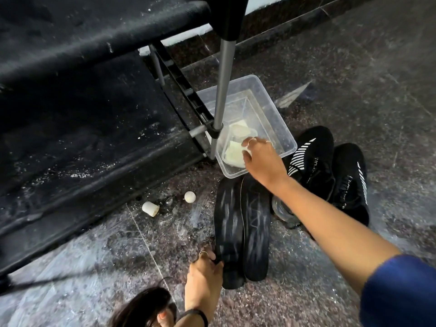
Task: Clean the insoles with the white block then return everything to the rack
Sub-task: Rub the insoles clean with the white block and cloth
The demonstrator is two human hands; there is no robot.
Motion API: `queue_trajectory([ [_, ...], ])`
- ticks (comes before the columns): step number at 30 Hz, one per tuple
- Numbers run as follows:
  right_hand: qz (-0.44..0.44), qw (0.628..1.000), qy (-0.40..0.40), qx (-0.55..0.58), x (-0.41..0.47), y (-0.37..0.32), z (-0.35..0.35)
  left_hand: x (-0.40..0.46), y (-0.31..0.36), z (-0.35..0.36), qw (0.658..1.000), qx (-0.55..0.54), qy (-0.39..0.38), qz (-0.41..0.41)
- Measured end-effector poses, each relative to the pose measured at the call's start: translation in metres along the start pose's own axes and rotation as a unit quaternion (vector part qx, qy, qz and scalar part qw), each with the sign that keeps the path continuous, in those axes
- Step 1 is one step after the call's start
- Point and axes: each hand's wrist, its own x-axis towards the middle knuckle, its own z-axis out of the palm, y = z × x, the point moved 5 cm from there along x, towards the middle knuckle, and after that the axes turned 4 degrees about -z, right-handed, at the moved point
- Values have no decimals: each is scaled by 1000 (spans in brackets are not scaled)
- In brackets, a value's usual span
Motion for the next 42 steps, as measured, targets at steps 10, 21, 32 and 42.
queue_trajectory([
  [10, 16, 974, -153, -168, 42, -6, 6, -1, -4, 1, 1000, -8, -12, 14],
  [21, 52, 975, -129, -174, 44, -6, 13, 4, -7, 2, 1000, -5, -20, 17],
  [32, 100, 965, 129, 203, 0, 6, -37, -1, 1, -7, 997, 14, -24, 68],
  [42, 124, 962, 35, 240, -102, 5, -5, 5, 13, -26, 931, 299, 37, 207],
])
